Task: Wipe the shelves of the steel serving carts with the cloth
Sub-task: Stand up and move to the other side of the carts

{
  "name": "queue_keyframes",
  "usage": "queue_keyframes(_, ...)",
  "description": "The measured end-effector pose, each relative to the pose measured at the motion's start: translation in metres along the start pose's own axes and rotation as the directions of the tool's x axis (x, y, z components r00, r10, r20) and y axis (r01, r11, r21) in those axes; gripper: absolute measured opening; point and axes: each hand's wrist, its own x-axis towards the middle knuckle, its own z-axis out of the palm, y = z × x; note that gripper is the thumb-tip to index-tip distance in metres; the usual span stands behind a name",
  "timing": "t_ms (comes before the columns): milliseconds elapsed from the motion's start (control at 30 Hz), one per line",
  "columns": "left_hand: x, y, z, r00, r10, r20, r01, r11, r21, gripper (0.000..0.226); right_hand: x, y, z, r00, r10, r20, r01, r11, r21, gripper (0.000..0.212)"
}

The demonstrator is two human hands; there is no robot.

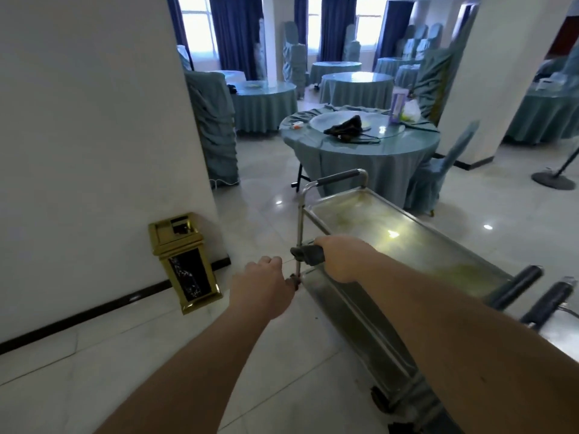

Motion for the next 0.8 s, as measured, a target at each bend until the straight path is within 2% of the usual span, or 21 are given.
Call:
queue_keyframes(133, 0.032, -0.043, 0.007, 0.996, -0.088, 0.027, 0.088, 0.996, -0.001, 0.052, 0.062, -0.025, 0.013, 0.998, -0.069, 0.001, 0.069, 0.997, -0.035, 0.038)
queue_keyframes(367, 0.118, -0.079, 0.026, 0.977, -0.196, 0.083, 0.194, 0.980, 0.036, 0.050, 0.192, -0.022, 0.035, 0.985, -0.155, 0.079, 0.160, 0.985, -0.065, 0.037)
queue_keyframes(567, 0.227, -0.079, 0.011, 0.961, -0.264, 0.078, 0.261, 0.964, 0.053, 0.039, 0.300, -0.002, 0.003, 0.957, -0.272, 0.103, 0.281, 0.956, -0.086, 0.034)
queue_keyframes(800, 0.330, -0.096, 0.013, 0.954, -0.281, 0.099, 0.275, 0.958, 0.077, 0.048, 0.406, 0.021, -0.023, 0.956, -0.241, 0.170, 0.258, 0.963, -0.083, 0.040)
